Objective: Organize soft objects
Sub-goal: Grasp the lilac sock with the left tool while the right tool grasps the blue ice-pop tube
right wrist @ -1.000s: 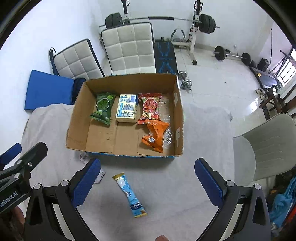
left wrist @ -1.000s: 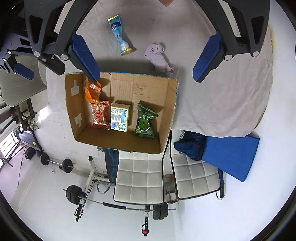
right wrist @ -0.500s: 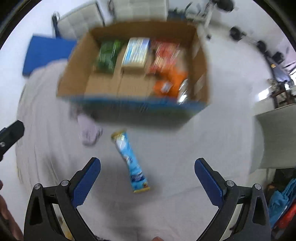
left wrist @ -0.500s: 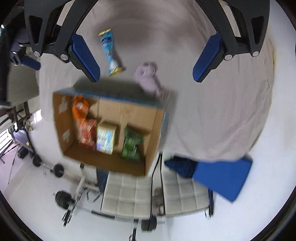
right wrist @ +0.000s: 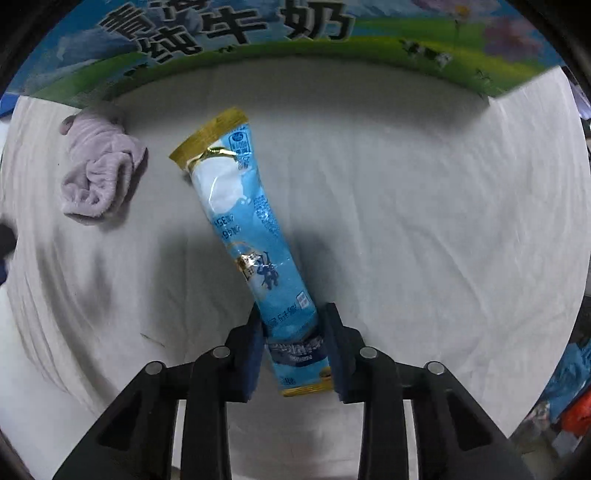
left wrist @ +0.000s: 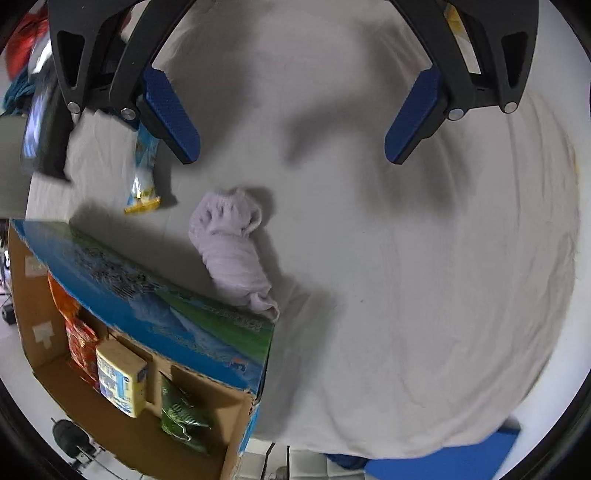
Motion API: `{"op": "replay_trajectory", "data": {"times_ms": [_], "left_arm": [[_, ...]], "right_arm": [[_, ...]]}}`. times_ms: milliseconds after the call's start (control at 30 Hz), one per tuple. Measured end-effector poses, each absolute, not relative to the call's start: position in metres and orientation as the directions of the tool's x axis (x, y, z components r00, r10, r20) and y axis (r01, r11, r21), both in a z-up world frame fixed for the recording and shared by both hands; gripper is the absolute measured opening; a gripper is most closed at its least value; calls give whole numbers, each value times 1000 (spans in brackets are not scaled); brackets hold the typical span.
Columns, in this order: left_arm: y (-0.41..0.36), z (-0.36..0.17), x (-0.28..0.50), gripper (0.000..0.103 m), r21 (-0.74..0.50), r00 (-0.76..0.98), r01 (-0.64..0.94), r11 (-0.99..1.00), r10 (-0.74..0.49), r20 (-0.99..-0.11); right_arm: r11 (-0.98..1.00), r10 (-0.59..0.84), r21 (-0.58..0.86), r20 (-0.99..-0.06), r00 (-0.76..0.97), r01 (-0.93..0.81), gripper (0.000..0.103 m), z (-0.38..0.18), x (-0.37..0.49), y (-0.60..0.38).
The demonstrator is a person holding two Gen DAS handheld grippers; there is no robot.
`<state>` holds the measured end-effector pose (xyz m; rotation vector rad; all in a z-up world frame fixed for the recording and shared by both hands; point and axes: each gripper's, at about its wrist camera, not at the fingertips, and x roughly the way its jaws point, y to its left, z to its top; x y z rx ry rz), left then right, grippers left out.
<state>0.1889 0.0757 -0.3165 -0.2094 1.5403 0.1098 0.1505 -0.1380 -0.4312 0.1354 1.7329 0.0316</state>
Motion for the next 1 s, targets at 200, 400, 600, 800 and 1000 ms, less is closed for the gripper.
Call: {"op": "replay_trajectory", "data": {"times_ms": [200,400,600,800,1000], "left_arm": [[63,-343,235,102,-140,27,-207,968,-138,-990],[47,-378,260,63,-113,-57,-155,981,-123,-991],[35,-390,243,37,-113,-74,-93,989,-120,-990],[13,-379,174,36,-66,-84,36,997,-63,-995],[2,-400,127,37,-59,-144,79,995,-47,-988]], "right_arm": [[990,99,83,-985,-142,115,29,-418,152,-159],[987,98,81,-987,-126,136,28,-407,158,-166],[982,130,104,-978,-161,159,28,-413,148,-180],[974,166,129,-965,-204,183,28,-420,116,-185],[980,150,118,-966,-209,160,31,-428,111,-182]]}}
